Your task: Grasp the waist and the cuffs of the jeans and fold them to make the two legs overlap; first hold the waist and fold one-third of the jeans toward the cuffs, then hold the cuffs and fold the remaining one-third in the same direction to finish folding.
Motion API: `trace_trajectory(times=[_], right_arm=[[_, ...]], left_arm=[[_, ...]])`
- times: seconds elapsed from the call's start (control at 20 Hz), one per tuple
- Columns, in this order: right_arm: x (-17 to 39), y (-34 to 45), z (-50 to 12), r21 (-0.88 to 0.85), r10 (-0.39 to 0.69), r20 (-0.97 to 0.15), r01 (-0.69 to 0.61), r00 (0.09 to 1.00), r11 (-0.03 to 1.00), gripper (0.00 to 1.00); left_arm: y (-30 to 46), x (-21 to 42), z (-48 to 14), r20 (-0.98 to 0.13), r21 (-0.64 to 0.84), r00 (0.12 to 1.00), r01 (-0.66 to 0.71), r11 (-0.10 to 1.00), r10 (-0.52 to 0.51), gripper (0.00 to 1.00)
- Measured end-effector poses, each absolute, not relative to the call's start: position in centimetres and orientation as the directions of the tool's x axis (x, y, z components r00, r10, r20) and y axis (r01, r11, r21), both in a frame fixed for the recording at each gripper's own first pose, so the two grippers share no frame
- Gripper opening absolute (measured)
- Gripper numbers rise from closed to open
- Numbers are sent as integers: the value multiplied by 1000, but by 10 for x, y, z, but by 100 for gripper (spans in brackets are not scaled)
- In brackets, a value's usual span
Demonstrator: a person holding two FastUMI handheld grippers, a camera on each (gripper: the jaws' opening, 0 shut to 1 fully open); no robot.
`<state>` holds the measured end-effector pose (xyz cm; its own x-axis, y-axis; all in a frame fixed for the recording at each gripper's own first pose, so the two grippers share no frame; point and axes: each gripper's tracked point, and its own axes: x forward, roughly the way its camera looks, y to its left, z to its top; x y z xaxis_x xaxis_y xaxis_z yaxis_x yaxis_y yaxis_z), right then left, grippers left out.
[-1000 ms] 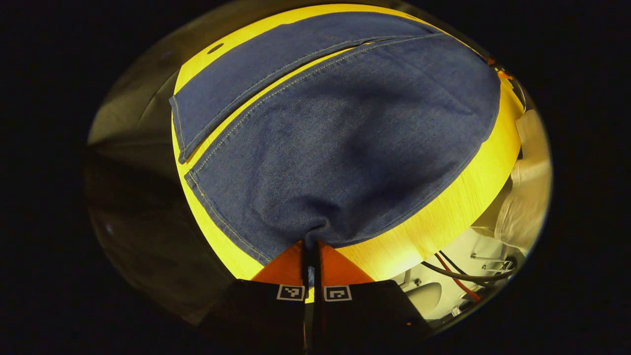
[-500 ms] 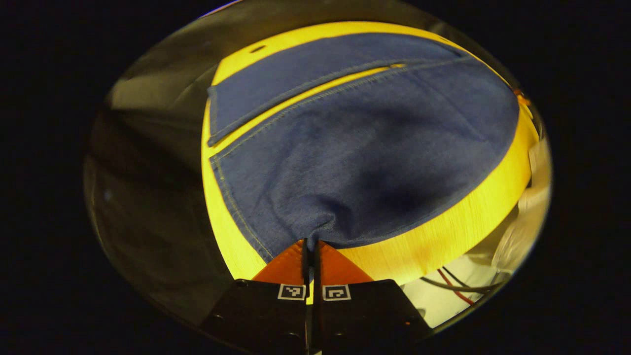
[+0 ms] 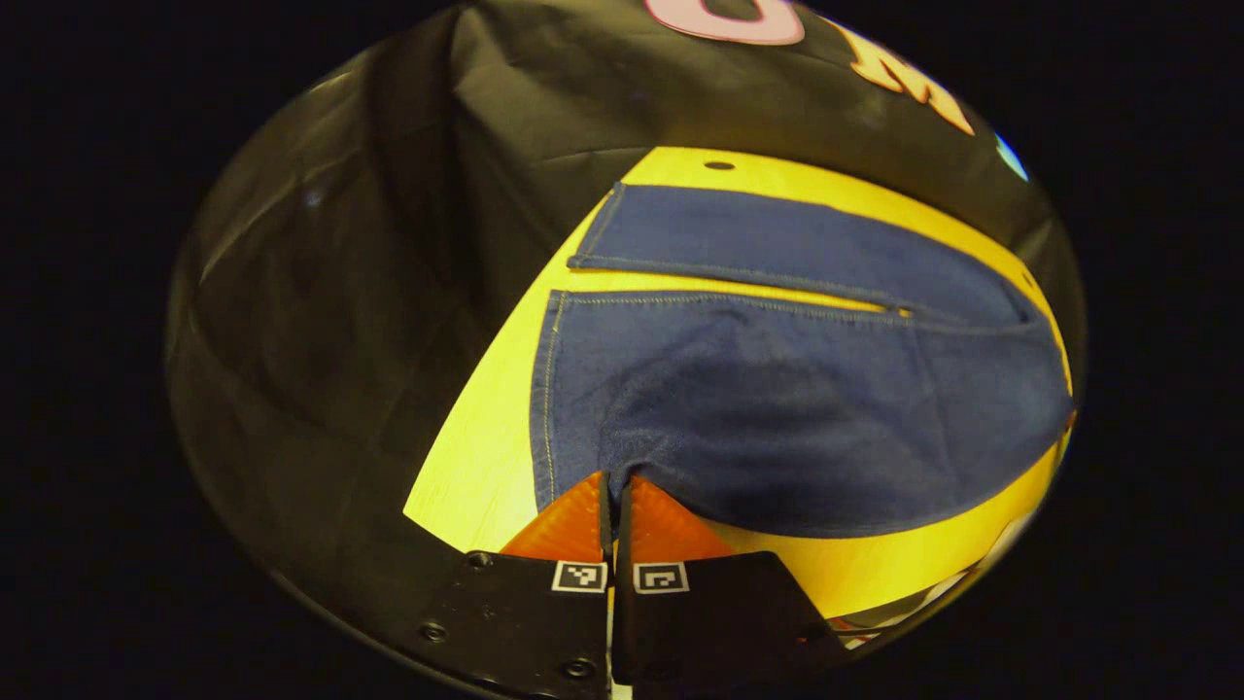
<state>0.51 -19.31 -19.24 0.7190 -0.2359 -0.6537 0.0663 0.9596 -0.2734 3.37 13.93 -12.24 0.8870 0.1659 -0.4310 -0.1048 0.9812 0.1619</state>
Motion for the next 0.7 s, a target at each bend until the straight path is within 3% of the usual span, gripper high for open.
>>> trace_trajectory(times=[0.3, 0.7], right_arm=[[32, -178, -137, -275, -238, -531, 101, 813, 956, 3], [115, -171, -96, -214, -222, -448, 137, 866, 967, 0]], left_arm=[[125, 63, -55, -257, 55, 958, -117, 992, 127, 0], [91, 157, 29, -130, -15, 986, -110, 994, 108, 0]])
